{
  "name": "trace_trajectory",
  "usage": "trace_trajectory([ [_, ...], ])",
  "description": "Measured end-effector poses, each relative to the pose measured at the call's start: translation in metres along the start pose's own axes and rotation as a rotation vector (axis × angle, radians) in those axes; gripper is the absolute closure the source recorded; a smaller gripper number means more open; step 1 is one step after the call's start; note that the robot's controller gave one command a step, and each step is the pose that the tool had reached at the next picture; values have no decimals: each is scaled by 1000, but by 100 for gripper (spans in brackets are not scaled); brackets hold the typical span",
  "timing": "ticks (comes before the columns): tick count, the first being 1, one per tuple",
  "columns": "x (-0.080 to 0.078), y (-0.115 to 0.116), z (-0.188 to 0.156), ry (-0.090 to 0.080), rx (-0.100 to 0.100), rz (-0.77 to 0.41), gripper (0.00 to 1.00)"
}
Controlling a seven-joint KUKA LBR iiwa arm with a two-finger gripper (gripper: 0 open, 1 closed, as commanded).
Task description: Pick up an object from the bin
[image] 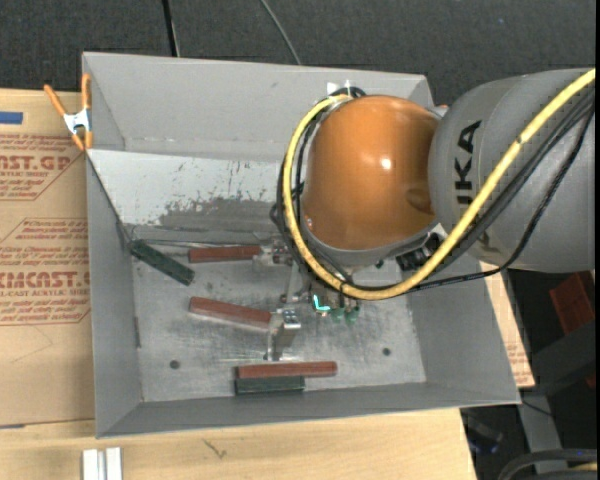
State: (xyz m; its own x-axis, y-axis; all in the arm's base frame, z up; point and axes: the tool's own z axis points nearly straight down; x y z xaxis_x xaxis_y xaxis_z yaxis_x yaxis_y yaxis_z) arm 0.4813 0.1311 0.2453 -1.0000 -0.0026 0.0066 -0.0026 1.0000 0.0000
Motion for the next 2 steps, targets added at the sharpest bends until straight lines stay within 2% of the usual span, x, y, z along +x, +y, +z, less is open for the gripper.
trace_trajectory([
  [1,-2,-1,-3,-7,-1,2,0],
  [2,-59,-18,59,-17,-1,-56,0],
])
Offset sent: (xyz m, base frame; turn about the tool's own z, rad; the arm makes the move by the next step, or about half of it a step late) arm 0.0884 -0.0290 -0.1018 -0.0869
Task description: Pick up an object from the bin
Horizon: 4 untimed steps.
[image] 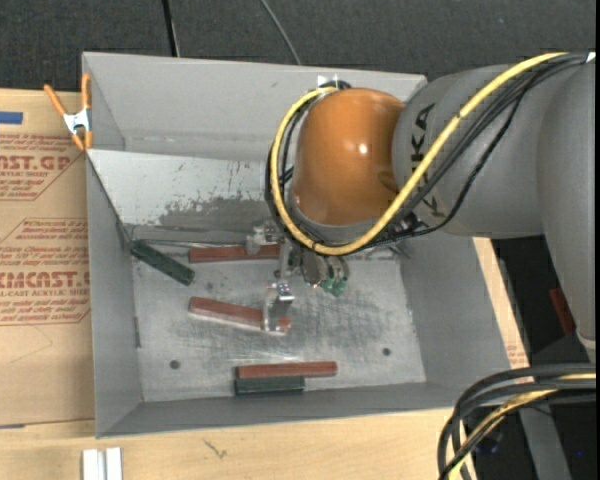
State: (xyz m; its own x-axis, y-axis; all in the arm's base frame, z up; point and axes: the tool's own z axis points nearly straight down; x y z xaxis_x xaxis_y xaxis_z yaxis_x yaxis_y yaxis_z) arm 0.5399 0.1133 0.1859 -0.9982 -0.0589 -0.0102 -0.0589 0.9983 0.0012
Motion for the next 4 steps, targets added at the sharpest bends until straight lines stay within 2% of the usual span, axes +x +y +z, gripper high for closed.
trace_trajectory([
  [1,9,-8,70,9,0,-157,0],
  [2,-5,-8,113,14,-1,-143,100],
  [3,-5,-8,113,14,-2,-142,100],
  [4,-27,8,-93,2,0,-146,100],
])
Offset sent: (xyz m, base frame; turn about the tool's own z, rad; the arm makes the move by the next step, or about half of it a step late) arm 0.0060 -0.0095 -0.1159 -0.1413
